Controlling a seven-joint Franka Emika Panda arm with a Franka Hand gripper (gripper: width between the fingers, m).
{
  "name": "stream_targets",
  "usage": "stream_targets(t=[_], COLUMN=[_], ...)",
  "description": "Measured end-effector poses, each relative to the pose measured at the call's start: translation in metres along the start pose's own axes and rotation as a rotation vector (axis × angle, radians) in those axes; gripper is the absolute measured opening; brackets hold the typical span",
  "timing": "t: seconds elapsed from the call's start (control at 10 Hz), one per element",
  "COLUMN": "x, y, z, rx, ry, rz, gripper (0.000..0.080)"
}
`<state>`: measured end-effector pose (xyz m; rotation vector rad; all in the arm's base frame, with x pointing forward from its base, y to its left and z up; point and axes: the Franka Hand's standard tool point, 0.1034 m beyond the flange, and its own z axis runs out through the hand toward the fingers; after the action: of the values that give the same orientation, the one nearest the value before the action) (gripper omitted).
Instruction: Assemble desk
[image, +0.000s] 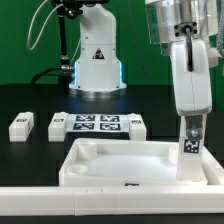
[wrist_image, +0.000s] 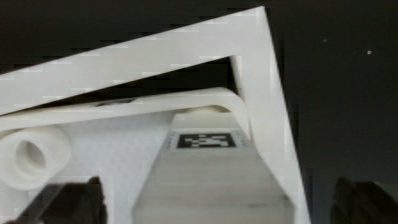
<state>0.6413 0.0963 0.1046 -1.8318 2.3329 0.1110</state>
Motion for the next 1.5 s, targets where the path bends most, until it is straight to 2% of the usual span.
stream_targets(t=[0.1,0.3,0.5,1.0,1.2,1.3,1.4,1.5], x=[-0.007,-0.020,-0.018,-0.020,-0.033,-0.038,-0.040,-0.042], y=[-0.002,0.002,0.004,0.005,0.023,0.037,0.053,0.059], z=[-0.015,-0.036,-0.031,-0.031,-0.036,-0.039,-0.033,-0.027], rx=[0.018,0.037,0.031,0.030,0.020,0.025,0.014,0.002], ry=[-0.012,-0.025,-0.024,-0.024,-0.033,-0.034,-0.030,-0.026], rz=[-0.054,-0.231,-0.221,-0.245,-0.300,-0.345,-0.430,-0.473], gripper=[0.0648,0.0649,0.0649,0.0649,0.0649,0.0649,0.0649,0.0649])
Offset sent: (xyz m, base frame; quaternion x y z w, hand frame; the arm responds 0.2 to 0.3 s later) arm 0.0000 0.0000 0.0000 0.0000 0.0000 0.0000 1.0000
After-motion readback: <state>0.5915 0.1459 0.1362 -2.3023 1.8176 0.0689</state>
